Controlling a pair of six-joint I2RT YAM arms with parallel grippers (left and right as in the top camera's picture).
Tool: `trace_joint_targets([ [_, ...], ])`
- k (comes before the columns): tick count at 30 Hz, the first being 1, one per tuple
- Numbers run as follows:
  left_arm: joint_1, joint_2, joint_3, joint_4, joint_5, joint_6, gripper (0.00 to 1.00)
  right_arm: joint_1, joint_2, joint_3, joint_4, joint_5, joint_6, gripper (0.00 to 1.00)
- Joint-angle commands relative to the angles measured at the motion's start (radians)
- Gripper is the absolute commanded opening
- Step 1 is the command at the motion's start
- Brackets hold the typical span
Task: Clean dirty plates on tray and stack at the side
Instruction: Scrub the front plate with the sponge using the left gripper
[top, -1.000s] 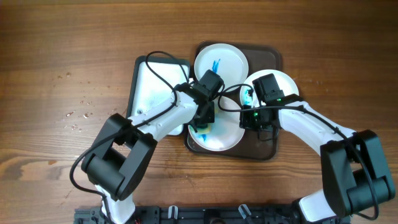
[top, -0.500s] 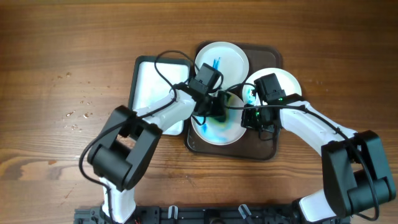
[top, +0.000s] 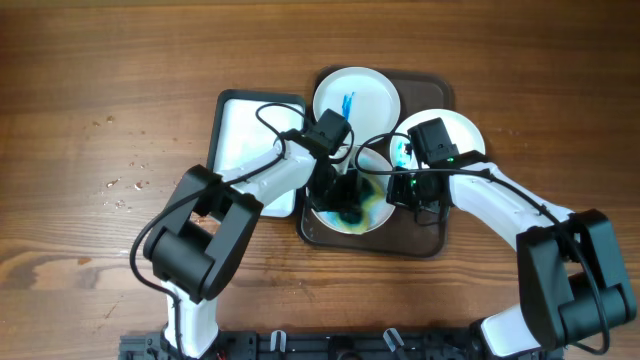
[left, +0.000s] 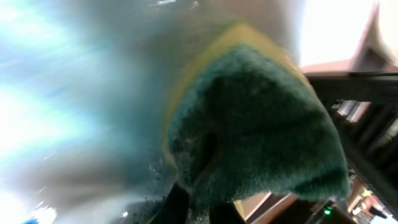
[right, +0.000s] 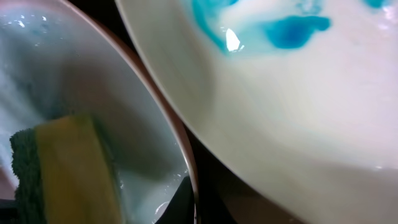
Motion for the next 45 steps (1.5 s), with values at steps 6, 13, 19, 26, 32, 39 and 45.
trace_joint_targets([
  [6, 0.045, 0.011, -0.044, -0.114, -0.732, 0.013, 0.04, -0.002, 0.026, -0.011, 0.009, 0.066, 0.014, 0.04],
  [13, 0.045, 0.011, -0.023, -0.094, -0.839, 0.006, 0.04, -0.002, 0.026, -0.011, 0.01, 0.066, 0.01, 0.04],
  [19, 0.045, 0.013, -0.02, 0.034, -0.487, -0.018, 0.04, -0.002, 0.026, -0.011, 0.008, 0.066, -0.004, 0.05],
  [26, 0.024, 0.039, -0.02, 0.199, -0.058, -0.138, 0.04, -0.002, 0.026, -0.011, -0.007, 0.066, -0.019, 0.04],
  [32, -0.045, 0.076, -0.02, 0.287, 0.029, -0.146, 0.04, -0.002, 0.026, -0.011, -0.007, 0.066, -0.032, 0.04],
  [39, -0.102, 0.087, -0.02, 0.318, 0.043, -0.142, 0.04, -0.002, 0.026, -0.011, -0.015, 0.066, -0.045, 0.04],
  [45, -0.07, 0.083, -0.02, 0.222, -0.024, -0.105, 0.04, -0.002, 0.026, -0.011, -0.026, 0.066, -0.045, 0.04],
])
